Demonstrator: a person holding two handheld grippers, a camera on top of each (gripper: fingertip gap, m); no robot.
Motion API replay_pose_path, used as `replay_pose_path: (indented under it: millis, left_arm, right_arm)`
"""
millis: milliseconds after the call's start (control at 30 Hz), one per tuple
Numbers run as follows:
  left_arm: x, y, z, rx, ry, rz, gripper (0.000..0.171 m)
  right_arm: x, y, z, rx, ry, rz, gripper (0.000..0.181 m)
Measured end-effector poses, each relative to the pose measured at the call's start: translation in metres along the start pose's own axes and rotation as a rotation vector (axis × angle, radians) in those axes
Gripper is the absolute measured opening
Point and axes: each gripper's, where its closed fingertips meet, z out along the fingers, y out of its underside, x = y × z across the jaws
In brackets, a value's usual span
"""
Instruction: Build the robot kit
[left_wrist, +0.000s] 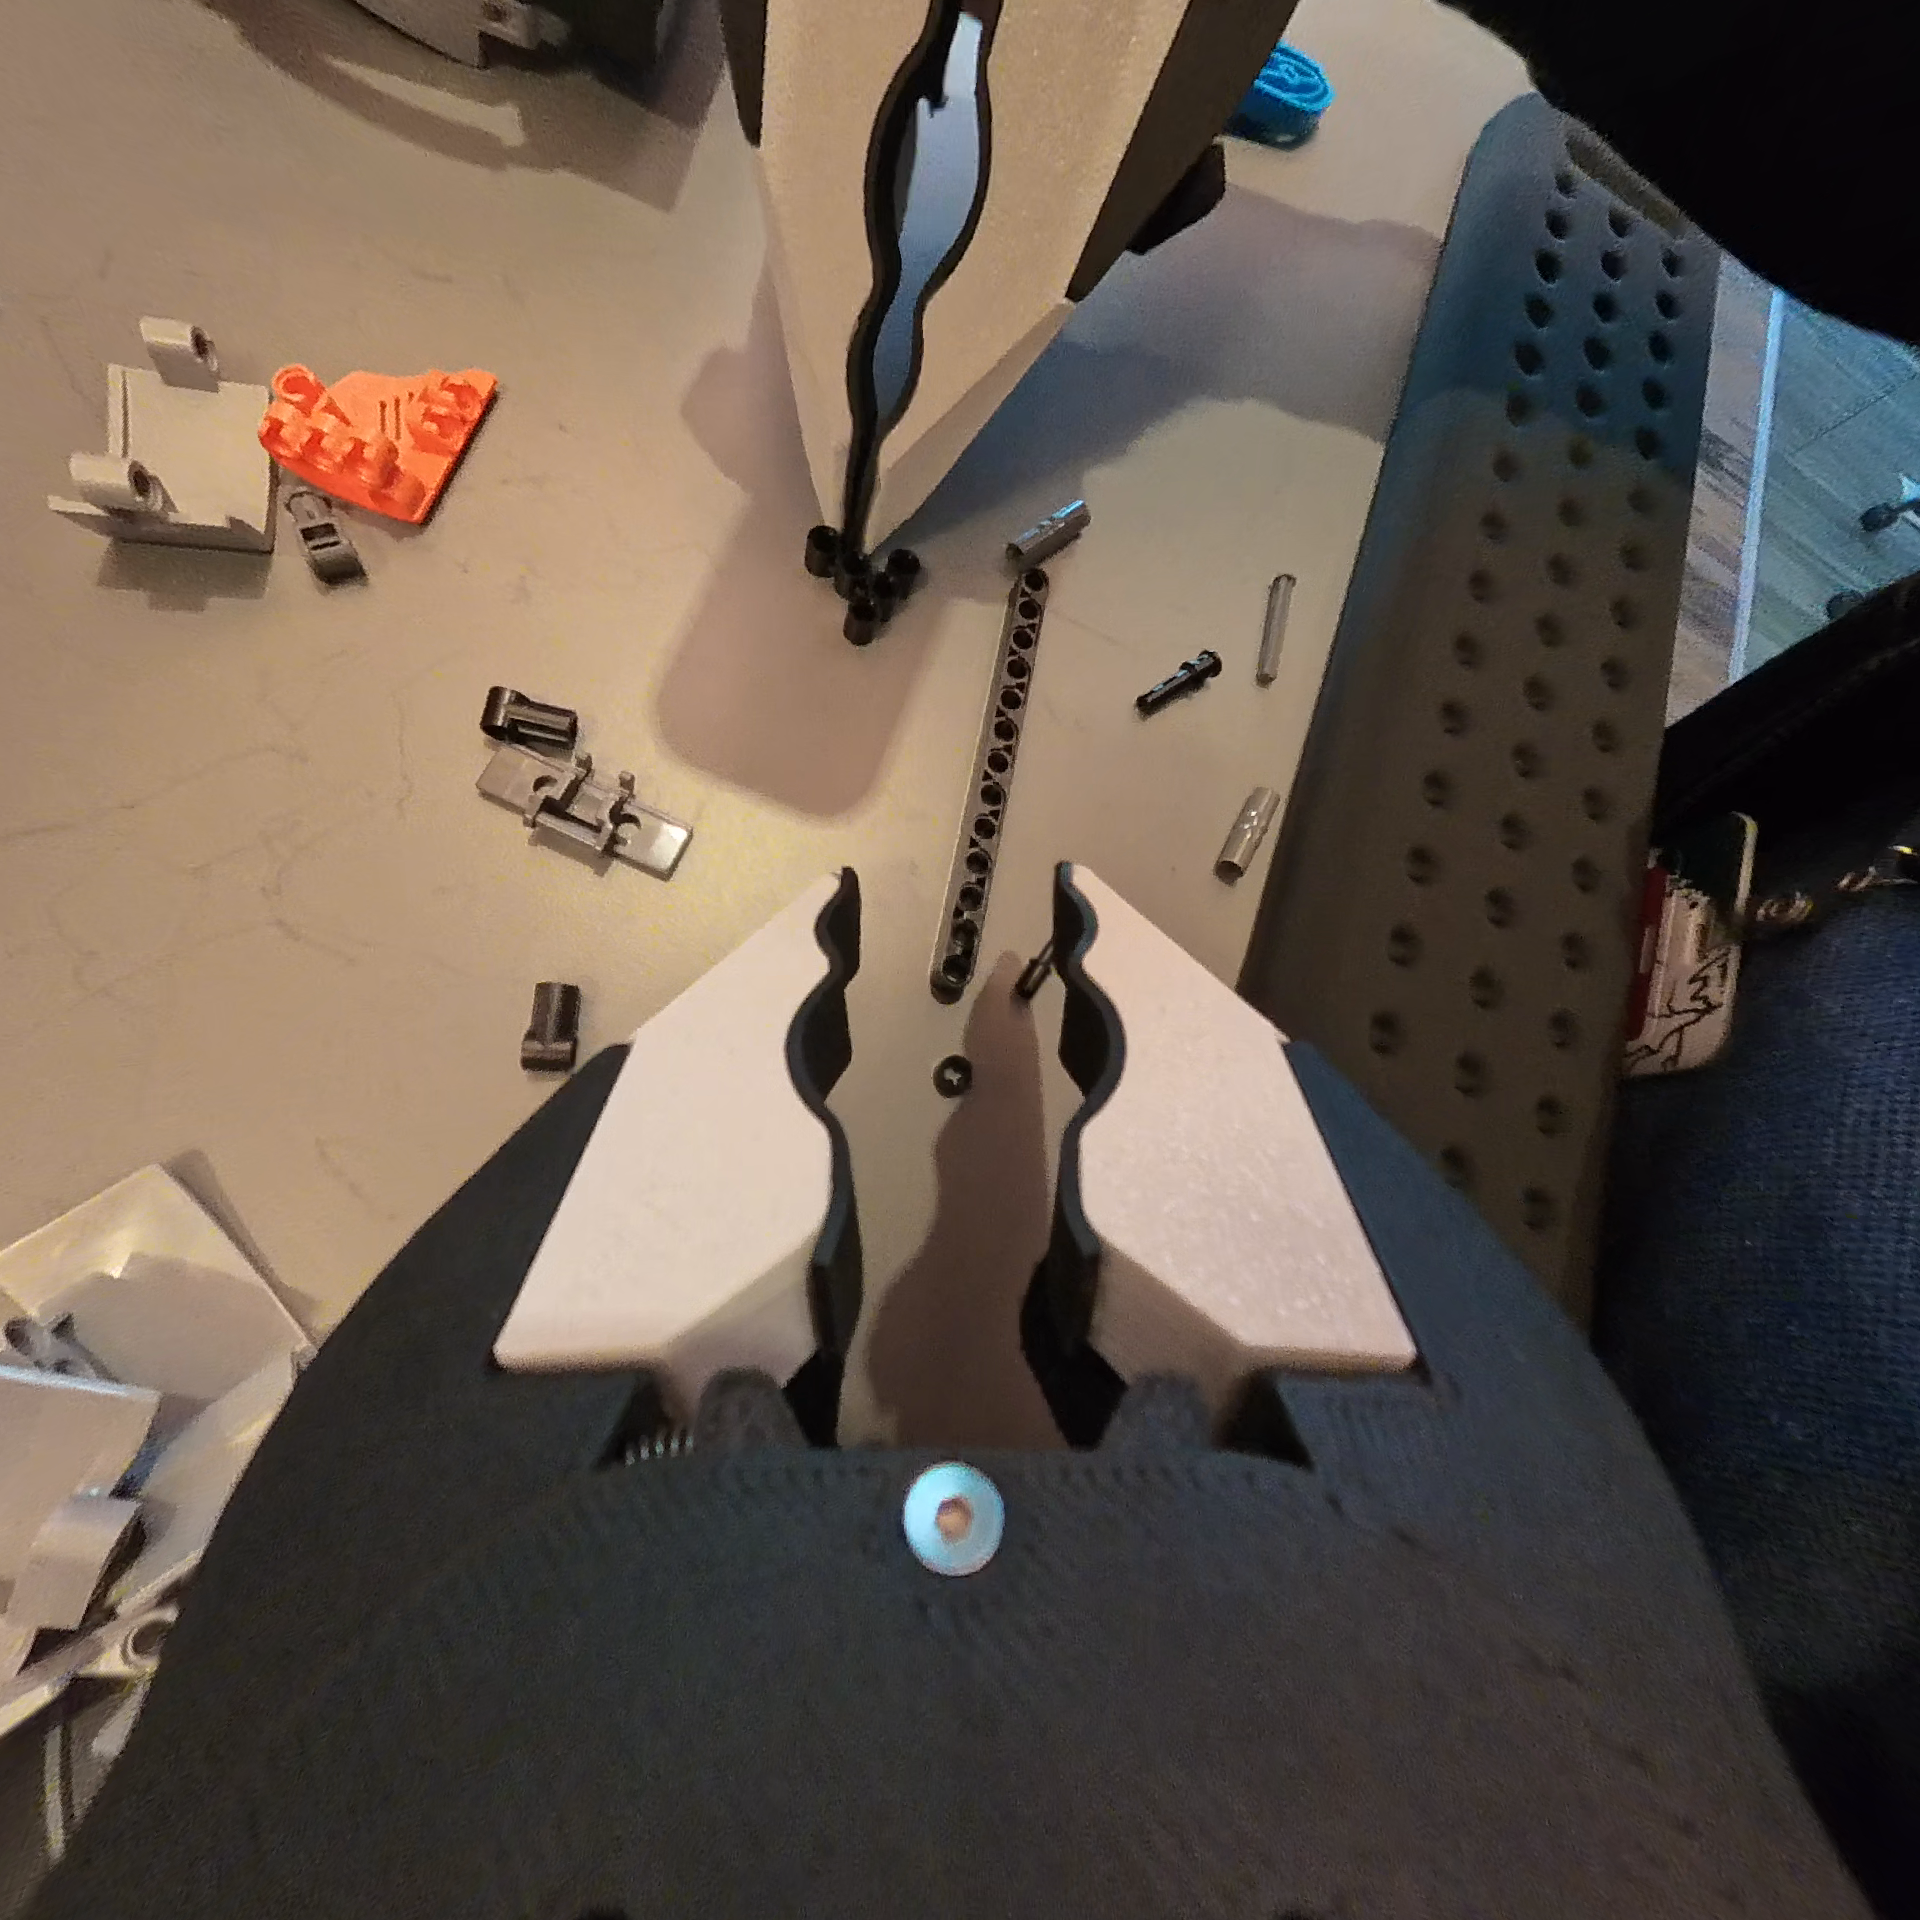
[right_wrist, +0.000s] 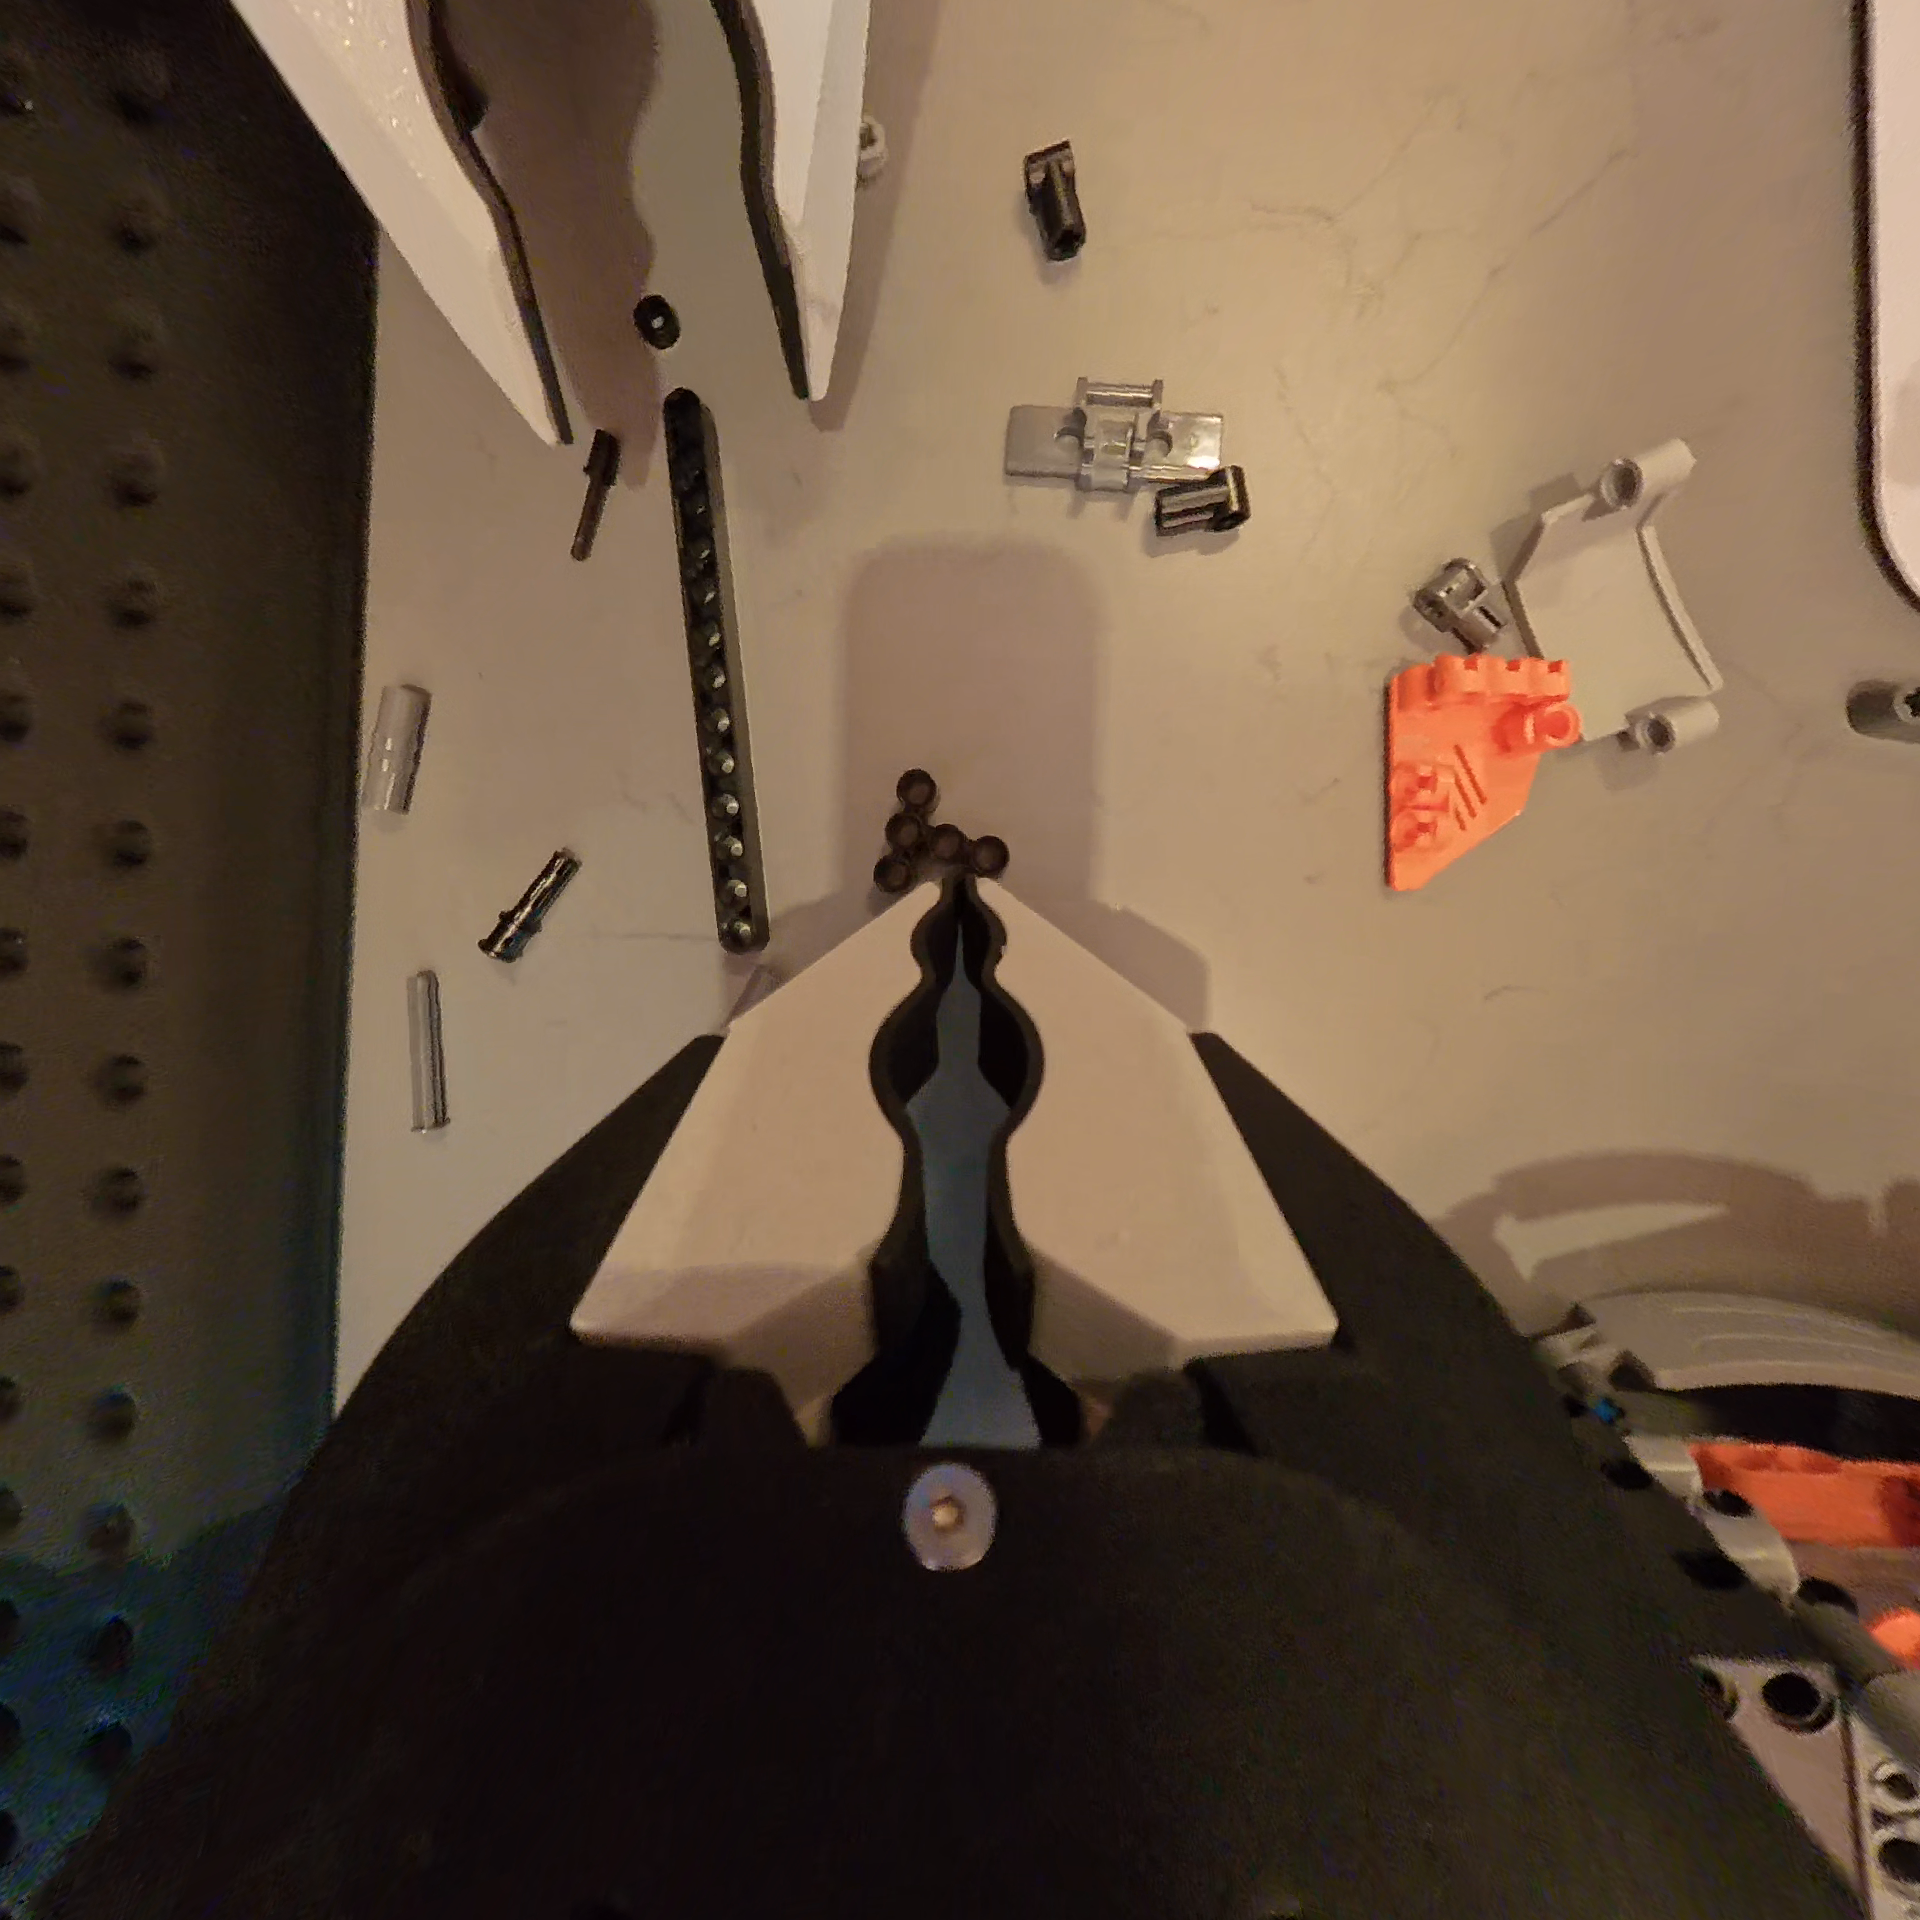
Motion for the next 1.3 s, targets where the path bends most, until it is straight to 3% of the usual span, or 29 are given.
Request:
replay_pose_path:
  millis: [167, 467, 633, 833, 1000, 1300]
  left_arm:
    - [0.000, 0.002, -0.004, 0.001, -0.008, -0.004, 0.035]
    - [-0.006, 0.015, -0.035, 0.009, -0.066, -0.043, 0.035]
    - [-0.014, 0.035, -0.066, -0.023, -0.132, -0.081, 0.033]
    - [-0.014, 0.072, -0.088, -0.142, -0.181, -0.101, 0.027]
    - [-0.019, 0.097, -0.089, -0.207, -0.231, -0.120, 0.026]
    - [-0.029, 0.103, -0.084, -0.238, -0.290, -0.053, 0.017]
  right_arm:
    - [-0.006, -0.001, 0.001, -0.011, -0.053, -0.057, 0.000]
    - [-0.005, -0.009, -0.017, 0.076, -0.004, 0.054, 0.011]
    - [-0.013, -0.017, -0.022, 0.126, 0.035, 0.104, 0.011]
    - [-0.010, -0.012, -0.007, 0.083, 0.096, 0.175, 0.023]
    - [-0.013, -0.011, 0.002, 0.070, 0.097, 0.172, 0.018]
    - [-0.019, -0.011, 0.006, 0.072, 0.079, 0.172, 0.010]
